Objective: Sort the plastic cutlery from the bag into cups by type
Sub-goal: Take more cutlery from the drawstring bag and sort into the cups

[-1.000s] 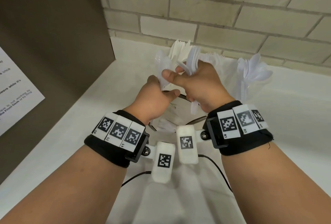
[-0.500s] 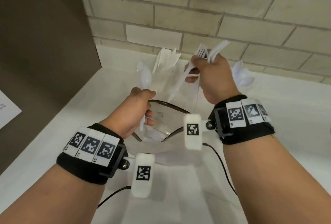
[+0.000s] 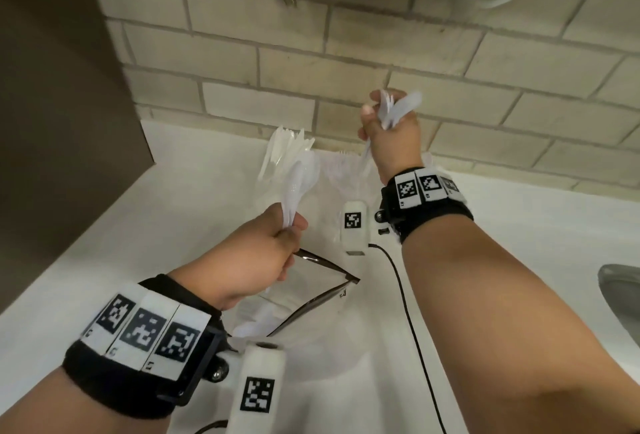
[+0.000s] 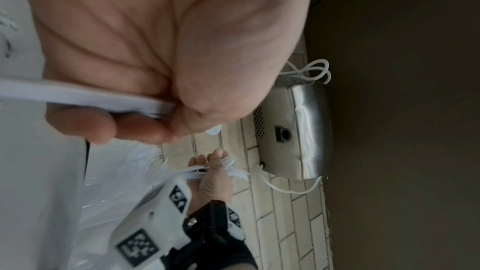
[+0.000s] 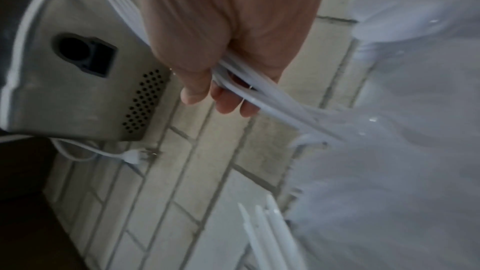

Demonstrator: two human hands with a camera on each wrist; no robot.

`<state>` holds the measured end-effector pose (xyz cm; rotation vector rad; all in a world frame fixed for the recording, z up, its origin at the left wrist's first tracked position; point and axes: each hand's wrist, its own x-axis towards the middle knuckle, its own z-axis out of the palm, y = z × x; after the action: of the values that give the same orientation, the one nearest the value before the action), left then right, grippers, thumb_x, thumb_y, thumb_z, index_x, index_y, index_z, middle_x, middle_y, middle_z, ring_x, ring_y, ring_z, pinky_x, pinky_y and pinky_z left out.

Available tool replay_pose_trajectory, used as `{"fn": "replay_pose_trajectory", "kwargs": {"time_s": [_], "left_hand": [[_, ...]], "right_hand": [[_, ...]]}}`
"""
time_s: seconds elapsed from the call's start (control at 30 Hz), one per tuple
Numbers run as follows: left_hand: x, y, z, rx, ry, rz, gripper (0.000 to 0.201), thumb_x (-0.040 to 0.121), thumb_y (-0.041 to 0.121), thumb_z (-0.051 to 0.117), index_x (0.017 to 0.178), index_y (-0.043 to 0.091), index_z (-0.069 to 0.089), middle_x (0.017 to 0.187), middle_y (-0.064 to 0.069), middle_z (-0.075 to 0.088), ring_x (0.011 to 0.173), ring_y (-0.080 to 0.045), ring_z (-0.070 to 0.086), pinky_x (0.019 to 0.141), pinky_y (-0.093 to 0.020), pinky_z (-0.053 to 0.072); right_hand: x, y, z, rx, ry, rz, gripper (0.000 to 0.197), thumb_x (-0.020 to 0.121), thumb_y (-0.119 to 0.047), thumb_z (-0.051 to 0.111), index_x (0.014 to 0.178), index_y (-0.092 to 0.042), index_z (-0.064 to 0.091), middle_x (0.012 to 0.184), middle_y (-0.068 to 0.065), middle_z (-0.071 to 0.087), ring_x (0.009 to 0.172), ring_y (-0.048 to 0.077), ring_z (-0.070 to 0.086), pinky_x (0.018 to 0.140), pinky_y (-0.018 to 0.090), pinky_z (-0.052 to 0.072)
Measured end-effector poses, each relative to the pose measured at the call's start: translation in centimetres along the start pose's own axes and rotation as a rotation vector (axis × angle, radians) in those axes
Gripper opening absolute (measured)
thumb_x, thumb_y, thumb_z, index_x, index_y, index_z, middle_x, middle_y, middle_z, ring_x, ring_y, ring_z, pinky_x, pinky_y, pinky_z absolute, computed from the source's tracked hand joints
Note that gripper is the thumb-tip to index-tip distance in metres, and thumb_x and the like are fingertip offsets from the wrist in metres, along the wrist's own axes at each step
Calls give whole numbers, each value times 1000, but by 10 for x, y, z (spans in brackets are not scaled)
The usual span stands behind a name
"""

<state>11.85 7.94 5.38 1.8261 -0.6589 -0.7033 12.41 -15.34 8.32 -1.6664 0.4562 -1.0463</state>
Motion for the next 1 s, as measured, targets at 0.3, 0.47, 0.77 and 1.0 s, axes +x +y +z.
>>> {"fn": "replay_pose_trajectory", "kwargs": {"time_s": [0.3, 0.47, 0.77, 1.0], "left_hand": [[2, -6, 1, 25, -33, 5, 16, 100, 17, 38, 102, 22, 53, 75, -2, 54, 65, -10, 55, 64, -22, 49], [3, -7, 2, -9, -28, 1, 16, 100, 16, 38, 101, 22, 54, 77, -3, 55, 68, -12, 56, 68, -26, 50], [-1, -6, 1, -48, -23, 1, 19, 102, 18, 37, 101, 21, 56, 82, -2, 57, 72, -14, 61, 79, -35, 57], [-14, 8, -3, 58, -88, 117, 25, 101, 27, 40, 100, 22, 64, 70, 6, 59, 60, -7, 56, 64, -28, 48]], "right_hand": [[-10, 49, -7, -94, 45, 142, 63, 72, -15, 81, 123, -30, 47, 108, 1, 63, 93, 11, 62, 87, 24, 52], [-15, 52, -8, -288, -65, 38, 40, 96, -25, 56, 135, -23, 48, 123, 4, 58, 102, 11, 58, 89, 16, 42], [-34, -1, -11, -472, -77, -27, 37, 99, -37, 47, 129, -18, 58, 137, 0, 48, 125, 13, 44, 98, 17, 33], [-101, -78, -18, -254, -633, 70, 29, 92, -37, 60, 120, -29, 56, 88, -8, 64, 50, 13, 59, 46, 24, 44]]}}
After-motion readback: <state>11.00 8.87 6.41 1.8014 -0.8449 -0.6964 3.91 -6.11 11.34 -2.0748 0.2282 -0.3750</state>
